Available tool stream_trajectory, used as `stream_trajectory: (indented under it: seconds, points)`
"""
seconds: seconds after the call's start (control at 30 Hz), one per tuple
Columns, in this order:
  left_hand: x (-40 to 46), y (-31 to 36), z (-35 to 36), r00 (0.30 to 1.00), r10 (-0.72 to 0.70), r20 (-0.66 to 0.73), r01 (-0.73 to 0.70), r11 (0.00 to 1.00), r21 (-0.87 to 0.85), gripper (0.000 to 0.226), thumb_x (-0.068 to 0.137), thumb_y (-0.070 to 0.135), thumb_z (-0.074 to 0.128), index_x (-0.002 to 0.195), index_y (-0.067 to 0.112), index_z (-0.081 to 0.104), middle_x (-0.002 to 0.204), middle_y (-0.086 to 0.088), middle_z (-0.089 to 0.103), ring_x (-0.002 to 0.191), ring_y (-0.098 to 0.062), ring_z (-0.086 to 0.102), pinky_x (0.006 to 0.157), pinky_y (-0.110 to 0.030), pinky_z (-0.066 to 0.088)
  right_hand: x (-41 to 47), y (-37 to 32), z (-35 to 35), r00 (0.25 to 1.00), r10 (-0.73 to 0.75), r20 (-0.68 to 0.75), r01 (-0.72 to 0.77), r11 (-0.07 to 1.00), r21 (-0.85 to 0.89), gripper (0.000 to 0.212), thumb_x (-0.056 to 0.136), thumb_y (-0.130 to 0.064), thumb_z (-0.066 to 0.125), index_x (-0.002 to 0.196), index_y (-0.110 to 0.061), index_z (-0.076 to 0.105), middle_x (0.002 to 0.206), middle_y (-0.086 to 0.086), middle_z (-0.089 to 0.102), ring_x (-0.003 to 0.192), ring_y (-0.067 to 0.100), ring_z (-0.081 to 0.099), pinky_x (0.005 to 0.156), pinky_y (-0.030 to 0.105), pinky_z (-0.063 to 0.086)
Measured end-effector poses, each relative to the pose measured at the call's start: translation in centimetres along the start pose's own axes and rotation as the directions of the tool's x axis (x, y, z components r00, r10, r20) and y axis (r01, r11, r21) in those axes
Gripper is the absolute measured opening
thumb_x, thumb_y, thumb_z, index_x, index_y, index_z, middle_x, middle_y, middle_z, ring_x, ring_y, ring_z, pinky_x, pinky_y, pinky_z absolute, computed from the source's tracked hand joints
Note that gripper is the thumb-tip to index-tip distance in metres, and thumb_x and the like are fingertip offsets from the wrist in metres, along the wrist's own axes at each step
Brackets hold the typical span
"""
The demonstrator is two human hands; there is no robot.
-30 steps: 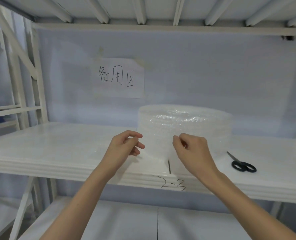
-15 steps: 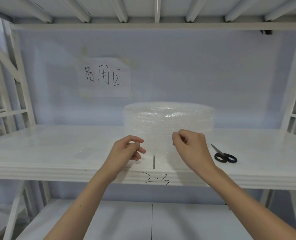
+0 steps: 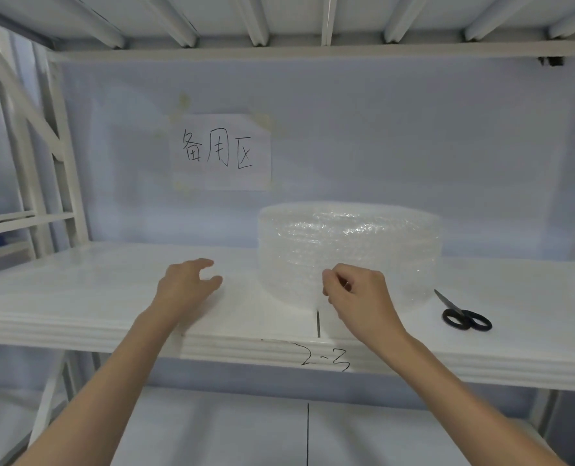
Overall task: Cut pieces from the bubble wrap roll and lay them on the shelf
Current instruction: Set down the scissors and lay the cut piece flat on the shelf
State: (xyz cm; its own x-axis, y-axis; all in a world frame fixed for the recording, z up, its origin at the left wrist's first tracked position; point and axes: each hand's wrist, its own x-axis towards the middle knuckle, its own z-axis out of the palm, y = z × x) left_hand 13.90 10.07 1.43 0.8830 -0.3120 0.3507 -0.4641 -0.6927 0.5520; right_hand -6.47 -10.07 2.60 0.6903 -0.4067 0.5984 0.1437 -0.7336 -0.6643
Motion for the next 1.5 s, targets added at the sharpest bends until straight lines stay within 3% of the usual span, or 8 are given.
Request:
stream_trajectory:
  seconds: [0.13, 0.3, 0.53, 0.63, 0.73, 0.9, 1.07, 1.5]
  points:
    - [0.6, -0.4, 1.3, 0.995, -0.062, 0.08, 0.045, 0.98, 0.194, 0.05, 0.088, 0.049, 0.055, 0.131, 0.025, 0.058, 0.14, 0.0, 0.056, 0.13, -0.027, 0.048, 0.106, -0.039, 0.037, 0.2, -0.1, 1.1, 1.0, 0.01, 0.028, -0.011, 0.999, 0.031, 0.037, 0.088, -0.022, 0.05, 0.067, 0.008, 0.05, 0.073, 0.028, 0.058, 0.055, 0.016, 0.04, 0.053, 0.03, 0.036]
    - [0.9, -0.8, 1.6, 0.999, 0.03, -0.042, -0.022, 0.983, 0.183, 0.031, 0.087, 0.043, 0.057, 0.116, 0.034, 0.065, 0.121, 0.004, 0.068, 0.12, -0.023, 0.055, 0.101, -0.04, 0.032, 0.5, 0.1, 2.5, 0.998, 0.033, 0.058, -0.037, 0.997, 0.061, 0.038, 0.087, -0.025, 0.05, 0.067, 0.008, 0.05, 0.074, 0.029, 0.058, 0.057, 0.016, 0.042, 0.054, 0.03, 0.036]
    - [-0.1, 0.1, 0.9, 0.96, 0.205, -0.19, -0.244, 0.946, -0.215, 0.019, 0.091, 0.031, 0.062, 0.107, 0.04, 0.066, 0.092, 0.015, 0.07, 0.094, -0.007, 0.06, 0.096, -0.035, 0.031, 1.0, -1.0, 5.2, 0.995, 0.029, 0.1, -0.04, 0.993, 0.108, 0.039, 0.086, -0.027, 0.049, 0.07, 0.008, 0.051, 0.076, 0.03, 0.057, 0.056, 0.016, 0.039, 0.053, 0.031, 0.037]
    - [-1.0, 1.2, -0.2, 0.974, 0.175, -0.147, -0.228, 0.766, -0.6, 0.035, 0.087, 0.018, 0.068, 0.115, 0.039, 0.062, 0.082, 0.008, 0.069, 0.079, -0.01, 0.063, 0.083, -0.024, 0.046, 1.2, -1.7, 6.3, 0.993, 0.039, 0.115, -0.054, 0.99, 0.129, 0.037, 0.09, -0.027, 0.052, 0.074, 0.005, 0.061, 0.076, 0.024, 0.063, 0.052, 0.017, 0.048, 0.05, 0.031, 0.044]
    - [-2.0, 2.2, -0.8, 0.984, 0.167, -0.066, -0.157, 0.618, -0.771, 0.048, 0.085, 0.016, 0.072, 0.127, 0.032, 0.056, 0.085, 0.003, 0.073, 0.076, -0.012, 0.065, 0.082, -0.025, 0.054, 1.6, -2.6, 7.3, 0.987, 0.07, 0.144, -0.1, 0.971, 0.215, 0.024, 0.092, -0.026, 0.056, 0.082, -0.009, 0.07, 0.08, 0.009, 0.072, 0.054, 0.012, 0.064, 0.058, 0.03, 0.058]
    - [-2.8, 2.6, 0.0, 0.987, 0.161, 0.027, -0.066, 0.542, -0.838, 0.03, 0.082, 0.015, 0.077, 0.109, 0.015, 0.065, 0.082, 0.0, 0.073, 0.077, -0.015, 0.065, 0.082, -0.033, 0.052, 2.7, -3.5, 8.3, 0.964, 0.158, 0.213, -0.231, 0.894, 0.383, 0.023, 0.093, -0.03, 0.061, 0.107, -0.016, 0.07, 0.086, 0.008, 0.075, 0.071, 0.022, 0.073, 0.074, 0.036, 0.062]
    - [-3.3, 3.0, 0.8, 0.984, 0.172, 0.032, -0.058, 0.492, -0.869, 0.003, 0.085, 0.009, 0.072, 0.088, 0.01, 0.07, 0.08, -0.005, 0.067, 0.074, -0.021, 0.062, 0.079, -0.035, 0.052, 2.6, -3.8, 8.2, 0.943, 0.186, 0.276, -0.303, 0.824, 0.478, 0.022, 0.091, -0.017, 0.065, 0.113, -0.015, 0.066, 0.084, 0.016, 0.073, 0.067, 0.024, 0.072, 0.073, 0.034, 0.062]
    - [-3.9, 3.4, 1.1, 0.987, 0.146, 0.062, 0.005, 0.364, -0.931, 0.022, 0.091, 0.004, 0.061, 0.097, 0.019, 0.076, 0.091, 0.005, 0.072, 0.068, -0.017, 0.065, 0.071, -0.025, 0.054, 2.6, -2.8, 7.7, 0.935, 0.229, 0.27, -0.342, 0.782, 0.521, 0.018, 0.087, 0.0, 0.06, 0.102, -0.007, 0.068, 0.079, 0.017, 0.069, 0.058, 0.021, 0.067, 0.067, 0.03, 0.061]
